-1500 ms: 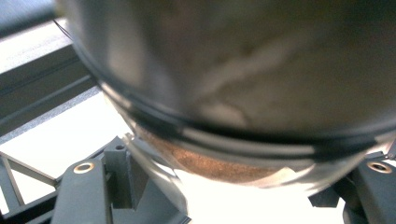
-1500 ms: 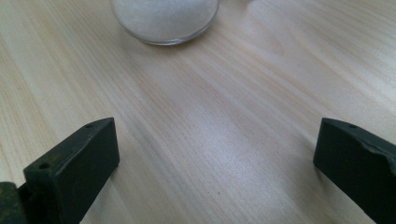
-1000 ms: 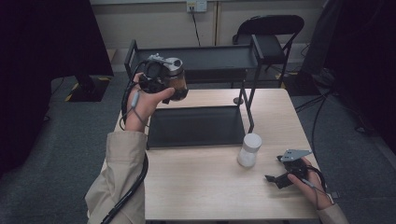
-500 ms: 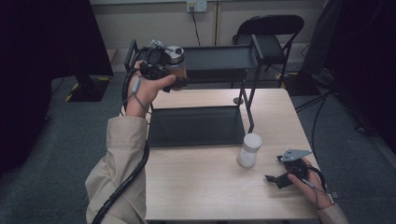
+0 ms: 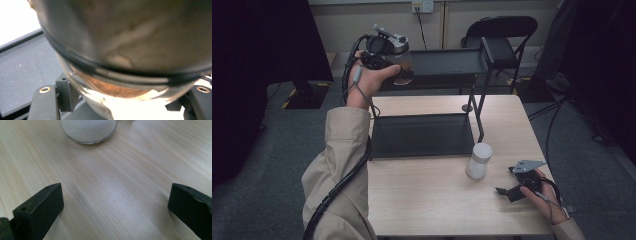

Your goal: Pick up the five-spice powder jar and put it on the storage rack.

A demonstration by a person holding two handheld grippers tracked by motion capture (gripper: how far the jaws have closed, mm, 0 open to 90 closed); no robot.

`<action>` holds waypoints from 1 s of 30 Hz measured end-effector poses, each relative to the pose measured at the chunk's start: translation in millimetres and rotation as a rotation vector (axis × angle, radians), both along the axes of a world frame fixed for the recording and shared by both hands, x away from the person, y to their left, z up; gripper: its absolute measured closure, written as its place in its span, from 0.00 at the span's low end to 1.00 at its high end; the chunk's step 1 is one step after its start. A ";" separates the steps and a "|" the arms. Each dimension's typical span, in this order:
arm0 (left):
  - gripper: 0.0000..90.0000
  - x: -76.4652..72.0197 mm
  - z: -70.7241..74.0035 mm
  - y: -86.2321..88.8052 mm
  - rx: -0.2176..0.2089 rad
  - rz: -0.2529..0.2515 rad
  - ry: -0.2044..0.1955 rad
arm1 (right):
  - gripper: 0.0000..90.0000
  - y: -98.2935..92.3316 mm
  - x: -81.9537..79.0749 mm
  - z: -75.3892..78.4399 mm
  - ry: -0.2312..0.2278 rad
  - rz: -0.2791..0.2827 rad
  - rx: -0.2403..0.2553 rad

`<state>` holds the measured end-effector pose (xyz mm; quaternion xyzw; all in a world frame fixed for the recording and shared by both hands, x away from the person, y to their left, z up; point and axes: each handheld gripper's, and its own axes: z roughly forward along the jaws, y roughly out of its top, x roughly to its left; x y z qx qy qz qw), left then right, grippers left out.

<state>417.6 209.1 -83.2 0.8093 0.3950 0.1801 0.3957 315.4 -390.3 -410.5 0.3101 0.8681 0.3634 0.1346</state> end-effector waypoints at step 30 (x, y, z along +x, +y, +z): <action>0.33 57.2 -13.7 -21.4 0.027 0.074 0.013 | 0.00 0.1 -0.5 -0.1 -0.001 -0.002 0.000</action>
